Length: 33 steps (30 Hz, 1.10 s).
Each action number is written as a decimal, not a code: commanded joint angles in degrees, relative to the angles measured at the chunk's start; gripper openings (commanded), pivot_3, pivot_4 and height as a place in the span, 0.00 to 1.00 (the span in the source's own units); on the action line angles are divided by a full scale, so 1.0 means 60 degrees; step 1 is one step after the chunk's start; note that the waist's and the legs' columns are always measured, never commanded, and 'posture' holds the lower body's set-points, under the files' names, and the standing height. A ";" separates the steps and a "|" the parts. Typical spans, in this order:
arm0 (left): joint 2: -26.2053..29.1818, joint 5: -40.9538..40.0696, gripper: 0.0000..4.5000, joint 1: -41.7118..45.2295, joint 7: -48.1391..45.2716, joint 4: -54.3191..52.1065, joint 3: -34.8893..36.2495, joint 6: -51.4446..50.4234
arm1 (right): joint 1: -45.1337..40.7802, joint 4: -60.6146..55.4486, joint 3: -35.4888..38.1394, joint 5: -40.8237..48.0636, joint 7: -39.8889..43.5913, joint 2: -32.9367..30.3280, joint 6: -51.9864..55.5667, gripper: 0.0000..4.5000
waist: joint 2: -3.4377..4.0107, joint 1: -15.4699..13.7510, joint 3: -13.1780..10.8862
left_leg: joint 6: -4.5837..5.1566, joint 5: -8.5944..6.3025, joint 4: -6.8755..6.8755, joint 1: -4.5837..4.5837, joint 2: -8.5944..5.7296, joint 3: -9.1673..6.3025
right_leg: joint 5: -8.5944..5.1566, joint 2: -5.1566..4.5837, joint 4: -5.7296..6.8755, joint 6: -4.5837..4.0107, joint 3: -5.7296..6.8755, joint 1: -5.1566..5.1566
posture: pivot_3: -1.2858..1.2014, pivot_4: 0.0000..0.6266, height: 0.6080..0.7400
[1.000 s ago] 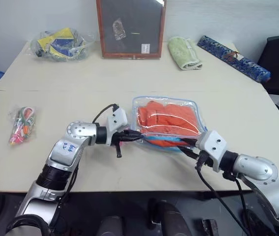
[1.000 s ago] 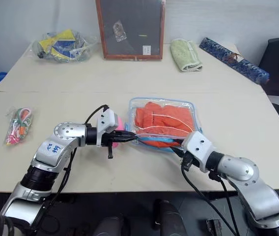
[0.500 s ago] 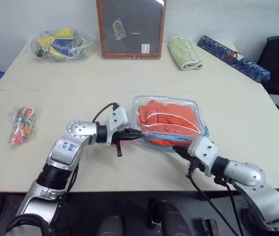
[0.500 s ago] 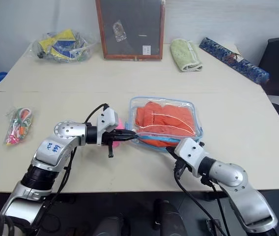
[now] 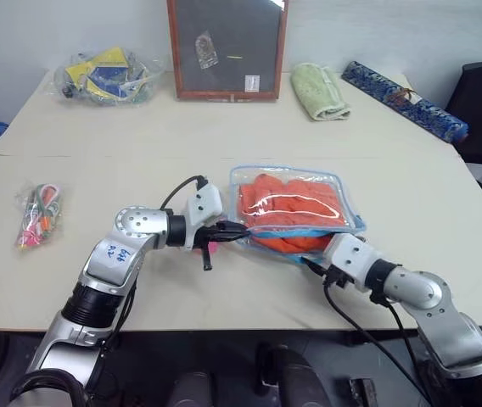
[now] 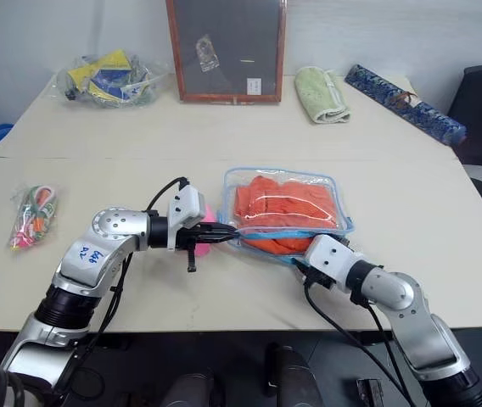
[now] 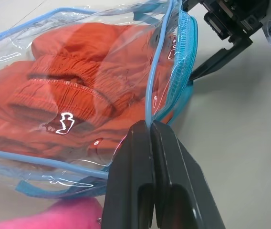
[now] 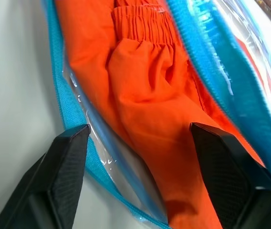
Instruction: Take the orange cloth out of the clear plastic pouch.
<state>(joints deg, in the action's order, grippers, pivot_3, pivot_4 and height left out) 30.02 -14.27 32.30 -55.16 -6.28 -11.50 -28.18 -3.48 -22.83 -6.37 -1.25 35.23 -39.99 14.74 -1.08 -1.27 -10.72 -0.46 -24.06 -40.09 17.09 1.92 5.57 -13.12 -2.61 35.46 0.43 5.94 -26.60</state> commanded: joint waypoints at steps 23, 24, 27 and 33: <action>0.0053 -0.0061 0.00 -0.0162 -0.0182 -0.0451 -0.0008 0.0389 | -0.0946 0.0779 -0.0553 -0.1037 0.0312 0.0209 -0.0689 0.73 | 0.0000 0.0010 0.0000 | -0.0003 0.0002 0.0000 0.0000 0.0002 -0.0001 | 0.0000 -0.0001 0.0004 -0.0001 0.0001 0.0000 | 0.52 0.24 1.00; 0.0052 -0.0063 0.00 -0.0174 -0.0176 -0.0468 -0.0009 0.0390 | -0.0977 0.0821 -0.0533 -0.1020 0.0283 0.0263 -0.0644 0.73 | 0.0000 0.0010 0.0000 | -0.0003 0.0002 0.0000 -0.0001 0.0003 -0.0001 | -0.0001 -0.0001 0.0004 -0.0001 0.0001 0.0000 | 0.52 0.24 1.00; 0.0041 -0.0070 0.00 -0.0215 -0.0171 -0.0513 -0.0024 0.0399 | -0.1203 0.0968 -0.0514 -0.0785 0.0207 0.0589 -0.0332 0.73 | 0.0000 0.0022 0.0000 | -0.0003 0.0002 -0.0001 -0.0002 0.0002 0.0000 | 0.0000 -0.0002 0.0003 -0.0001 0.0000 0.0001 | 0.52 0.24 1.00; 0.0056 -0.0065 0.00 -0.0226 -0.0212 -0.0505 -0.0045 0.0439 | -0.1768 0.1358 -0.0217 -0.0072 0.0212 0.1297 0.0565 0.73 | 0.0000 0.0094 0.0000 | -0.0006 0.0004 -0.0001 -0.0002 0.0010 -0.0001 | -0.0001 0.0000 0.0013 -0.0002 0.0000 0.0000 | 0.52 0.24 1.00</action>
<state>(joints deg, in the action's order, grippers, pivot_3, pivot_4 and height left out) 30.12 -14.20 30.94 -55.91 -6.79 -11.86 -26.74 -13.04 -14.83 -9.84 -3.53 36.87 -32.85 16.65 -1.08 -0.70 -10.72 -0.50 -24.03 -40.10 17.08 1.98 5.56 -13.12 -2.61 35.54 0.42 5.94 -26.59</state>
